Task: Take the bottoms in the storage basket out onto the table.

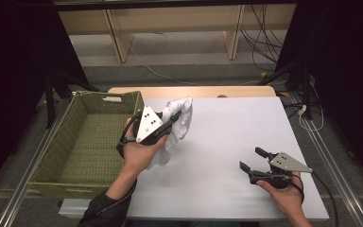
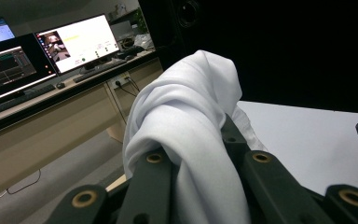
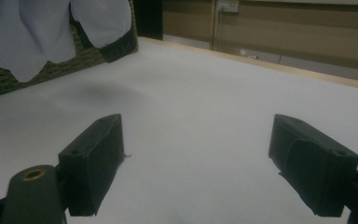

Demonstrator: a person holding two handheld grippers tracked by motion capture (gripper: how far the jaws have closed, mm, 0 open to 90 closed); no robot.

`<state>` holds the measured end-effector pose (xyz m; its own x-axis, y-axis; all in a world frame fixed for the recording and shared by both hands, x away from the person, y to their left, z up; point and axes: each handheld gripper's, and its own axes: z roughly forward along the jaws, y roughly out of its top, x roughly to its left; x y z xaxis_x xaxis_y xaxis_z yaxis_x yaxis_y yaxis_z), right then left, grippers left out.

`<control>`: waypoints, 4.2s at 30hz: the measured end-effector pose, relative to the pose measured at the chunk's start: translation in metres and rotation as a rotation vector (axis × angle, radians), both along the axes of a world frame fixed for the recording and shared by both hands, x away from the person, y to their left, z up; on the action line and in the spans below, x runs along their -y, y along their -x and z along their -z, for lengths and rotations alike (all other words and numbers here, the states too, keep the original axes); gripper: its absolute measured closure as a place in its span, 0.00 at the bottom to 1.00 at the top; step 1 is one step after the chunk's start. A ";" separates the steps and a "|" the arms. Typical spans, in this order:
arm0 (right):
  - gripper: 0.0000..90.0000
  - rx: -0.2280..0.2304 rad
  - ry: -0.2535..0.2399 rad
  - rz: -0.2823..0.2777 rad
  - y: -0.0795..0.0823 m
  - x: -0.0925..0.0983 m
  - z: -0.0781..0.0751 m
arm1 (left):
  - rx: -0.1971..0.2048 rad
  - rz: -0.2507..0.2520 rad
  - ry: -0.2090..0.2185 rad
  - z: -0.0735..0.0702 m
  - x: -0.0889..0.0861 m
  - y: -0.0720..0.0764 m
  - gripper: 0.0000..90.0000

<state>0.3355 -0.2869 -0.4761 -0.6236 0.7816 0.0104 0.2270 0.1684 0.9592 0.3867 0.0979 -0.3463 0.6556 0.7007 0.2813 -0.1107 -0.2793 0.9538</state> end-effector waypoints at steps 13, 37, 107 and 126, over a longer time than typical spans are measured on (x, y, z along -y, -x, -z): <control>0.21 0.004 -0.002 -0.001 0.000 0.000 0.000 | -0.009 0.005 -0.016 0.005 0.005 -0.001 0.86; 0.21 0.005 -0.001 -0.001 -0.001 0.000 0.000 | -0.030 0.034 -0.048 0.014 0.018 -0.002 0.86; 0.21 0.008 -0.002 0.001 0.000 0.002 -0.001 | -0.237 0.182 -0.229 0.096 0.078 -0.007 0.86; 0.21 0.013 -0.007 0.001 0.000 0.001 0.000 | -0.332 0.188 -0.288 0.130 0.088 -0.013 0.85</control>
<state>0.3360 -0.2882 -0.4757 -0.6228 0.7823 0.0073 0.2143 0.1615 0.9633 0.3999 0.0099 -0.4766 0.8510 0.4855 0.2002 0.1129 -0.5414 0.8331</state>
